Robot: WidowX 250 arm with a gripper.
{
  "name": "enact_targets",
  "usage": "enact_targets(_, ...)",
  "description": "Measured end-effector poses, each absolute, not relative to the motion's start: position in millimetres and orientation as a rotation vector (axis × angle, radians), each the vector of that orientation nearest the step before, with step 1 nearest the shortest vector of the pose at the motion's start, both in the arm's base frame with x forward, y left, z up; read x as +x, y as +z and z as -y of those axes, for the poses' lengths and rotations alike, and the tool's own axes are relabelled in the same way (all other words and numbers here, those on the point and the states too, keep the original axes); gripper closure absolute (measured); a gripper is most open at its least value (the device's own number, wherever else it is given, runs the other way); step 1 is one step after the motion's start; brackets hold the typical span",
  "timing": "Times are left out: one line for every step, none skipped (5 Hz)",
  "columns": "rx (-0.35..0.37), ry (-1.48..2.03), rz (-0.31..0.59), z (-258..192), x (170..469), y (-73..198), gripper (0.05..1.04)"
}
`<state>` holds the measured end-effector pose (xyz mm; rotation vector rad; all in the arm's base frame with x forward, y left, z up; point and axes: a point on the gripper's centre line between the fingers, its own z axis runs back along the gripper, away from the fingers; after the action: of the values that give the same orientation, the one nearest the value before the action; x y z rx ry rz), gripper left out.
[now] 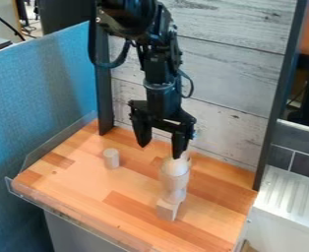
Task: Move the cup and ball from tower to top left
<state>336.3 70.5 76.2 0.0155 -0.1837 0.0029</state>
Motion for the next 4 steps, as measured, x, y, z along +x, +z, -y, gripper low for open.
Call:
enact_targets(0.030,-0.002,0.185,-65,339,67,0.082)
enact_targets(0.037,0.006,0.171,-64,341,57,0.082)
enact_targets(0.047,0.017,0.171,-64,342,46,0.082)
enact_targets(0.043,0.028,0.164,-63,342,39,0.082)
